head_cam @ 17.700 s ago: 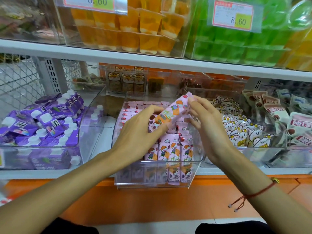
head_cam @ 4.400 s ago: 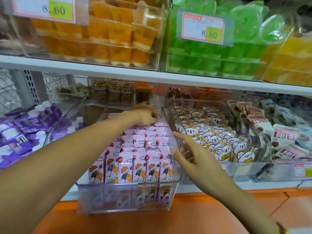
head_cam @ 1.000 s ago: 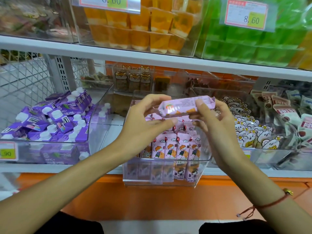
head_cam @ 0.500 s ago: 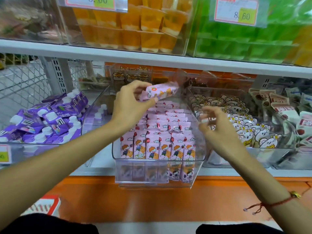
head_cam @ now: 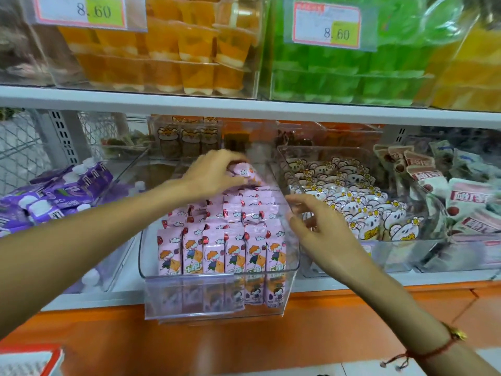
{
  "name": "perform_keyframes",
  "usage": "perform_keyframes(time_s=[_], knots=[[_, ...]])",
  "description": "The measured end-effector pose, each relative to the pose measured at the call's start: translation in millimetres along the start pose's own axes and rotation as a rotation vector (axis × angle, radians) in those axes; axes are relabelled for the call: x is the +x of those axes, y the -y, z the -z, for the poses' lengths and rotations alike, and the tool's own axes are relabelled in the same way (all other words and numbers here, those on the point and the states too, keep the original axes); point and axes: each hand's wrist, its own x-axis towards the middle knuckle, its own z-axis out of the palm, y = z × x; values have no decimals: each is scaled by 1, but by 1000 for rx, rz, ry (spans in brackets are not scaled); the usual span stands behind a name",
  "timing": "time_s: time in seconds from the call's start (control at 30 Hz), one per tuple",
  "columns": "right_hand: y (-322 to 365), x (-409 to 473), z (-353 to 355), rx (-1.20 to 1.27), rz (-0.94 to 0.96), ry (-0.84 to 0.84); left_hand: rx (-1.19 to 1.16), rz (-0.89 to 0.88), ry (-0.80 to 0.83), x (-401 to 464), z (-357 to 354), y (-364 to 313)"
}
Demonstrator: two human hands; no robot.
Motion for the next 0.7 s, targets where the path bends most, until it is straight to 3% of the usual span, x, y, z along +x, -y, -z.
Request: perform_keyframes(time_s=[0.13, 0.23, 0.33, 0.47, 0.7], knots=[[-2, 0, 0, 18, 5, 14, 50, 27, 105, 26, 7, -5], [-4, 1, -1, 32, -6, 11, -82, 136, 65, 43, -7, -7], [-7, 1, -2, 54, -1, 13, -63, 208, 34, 49, -32, -9], [-9, 1, -3, 60, 6, 8, 70, 278, 220, 48, -58, -7], [-11, 2, -1, 48, 14, 57, -5, 175, 361, 49, -33, -4]])
